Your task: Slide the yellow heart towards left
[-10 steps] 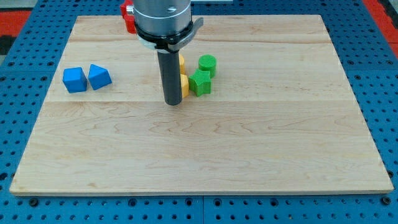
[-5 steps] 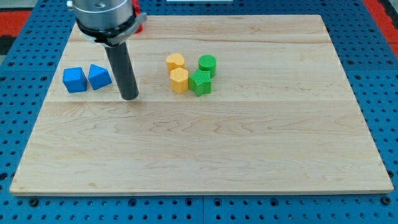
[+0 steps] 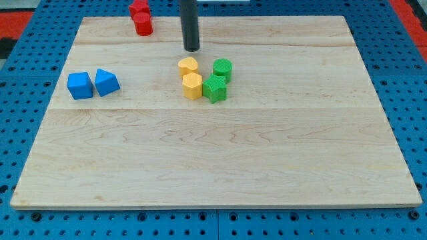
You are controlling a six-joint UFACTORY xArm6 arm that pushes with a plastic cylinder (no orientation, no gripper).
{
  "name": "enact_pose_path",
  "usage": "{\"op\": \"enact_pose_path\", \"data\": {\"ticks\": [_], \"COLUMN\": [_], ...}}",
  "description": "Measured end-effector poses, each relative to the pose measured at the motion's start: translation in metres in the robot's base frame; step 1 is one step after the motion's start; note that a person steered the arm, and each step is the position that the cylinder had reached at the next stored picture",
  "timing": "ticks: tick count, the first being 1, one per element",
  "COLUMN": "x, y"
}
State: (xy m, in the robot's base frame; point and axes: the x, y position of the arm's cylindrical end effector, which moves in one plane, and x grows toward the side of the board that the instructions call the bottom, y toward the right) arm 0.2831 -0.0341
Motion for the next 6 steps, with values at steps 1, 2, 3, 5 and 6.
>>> {"op": "enact_pose_path", "data": {"ticks": [1, 2, 3, 5, 6], "x": [0.017, 0.043, 0.05, 0.052, 0.052], "y": [0.023, 0.023, 0.02, -0.034, -0.052]}}
